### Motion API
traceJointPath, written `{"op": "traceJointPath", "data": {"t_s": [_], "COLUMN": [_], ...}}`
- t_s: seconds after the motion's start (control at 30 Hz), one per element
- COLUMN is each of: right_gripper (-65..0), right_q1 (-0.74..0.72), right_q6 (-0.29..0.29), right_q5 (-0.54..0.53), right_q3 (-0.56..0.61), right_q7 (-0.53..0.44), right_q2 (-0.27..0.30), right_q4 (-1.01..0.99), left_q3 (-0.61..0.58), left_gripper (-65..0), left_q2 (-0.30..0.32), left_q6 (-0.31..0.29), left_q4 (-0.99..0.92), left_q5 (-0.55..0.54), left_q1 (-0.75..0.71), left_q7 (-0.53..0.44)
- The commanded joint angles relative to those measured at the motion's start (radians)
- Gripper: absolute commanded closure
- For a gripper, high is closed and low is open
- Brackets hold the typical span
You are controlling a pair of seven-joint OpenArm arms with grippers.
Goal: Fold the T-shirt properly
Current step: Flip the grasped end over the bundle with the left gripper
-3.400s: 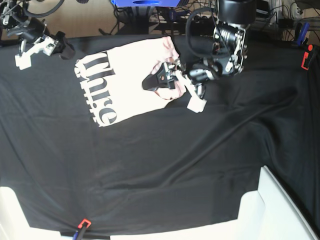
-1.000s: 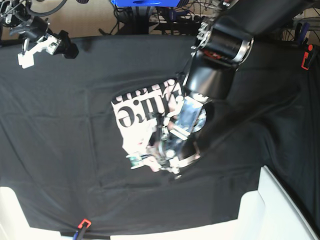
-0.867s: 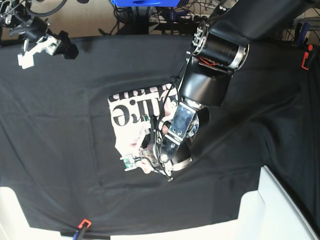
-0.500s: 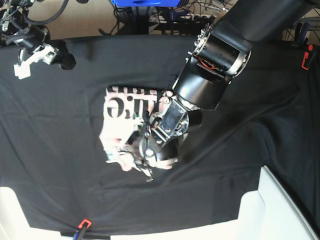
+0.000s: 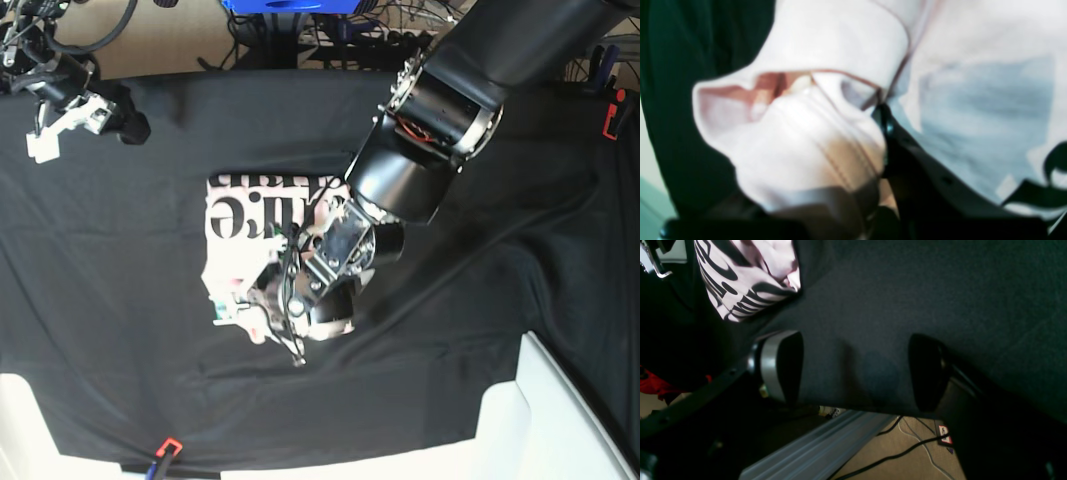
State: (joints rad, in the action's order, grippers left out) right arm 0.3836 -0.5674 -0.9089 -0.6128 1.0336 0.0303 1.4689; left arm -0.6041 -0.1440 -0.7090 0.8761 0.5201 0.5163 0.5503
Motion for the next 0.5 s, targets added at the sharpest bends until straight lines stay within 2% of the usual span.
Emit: {"op": "traceJointPath", "data": {"t_s": [0.0,0.47], "right_gripper": [-46.7,-46.7], "right_q1": [-0.008,-0.008], "right_q6": [-0.007,-0.007], "right_q5": [-0.019,-0.019], "right_q3": [-0.002,-0.002], "right_q7": [-0.006,-0.005], "right_q2": [0.010,0.010], "right_q4": [0.014,0.014], "left_q3": [0.006,0.003], "left_gripper": [0.0,0.0], "left_q2": [-0.013,-0.013], "left_q6": [0.011,0.011], "left_q4": [0.021,0.018], "left_q5": [-0.001,-0.001], "left_q1": [0.044,0.054], "left_q7": [-0.008,-0.006]}}
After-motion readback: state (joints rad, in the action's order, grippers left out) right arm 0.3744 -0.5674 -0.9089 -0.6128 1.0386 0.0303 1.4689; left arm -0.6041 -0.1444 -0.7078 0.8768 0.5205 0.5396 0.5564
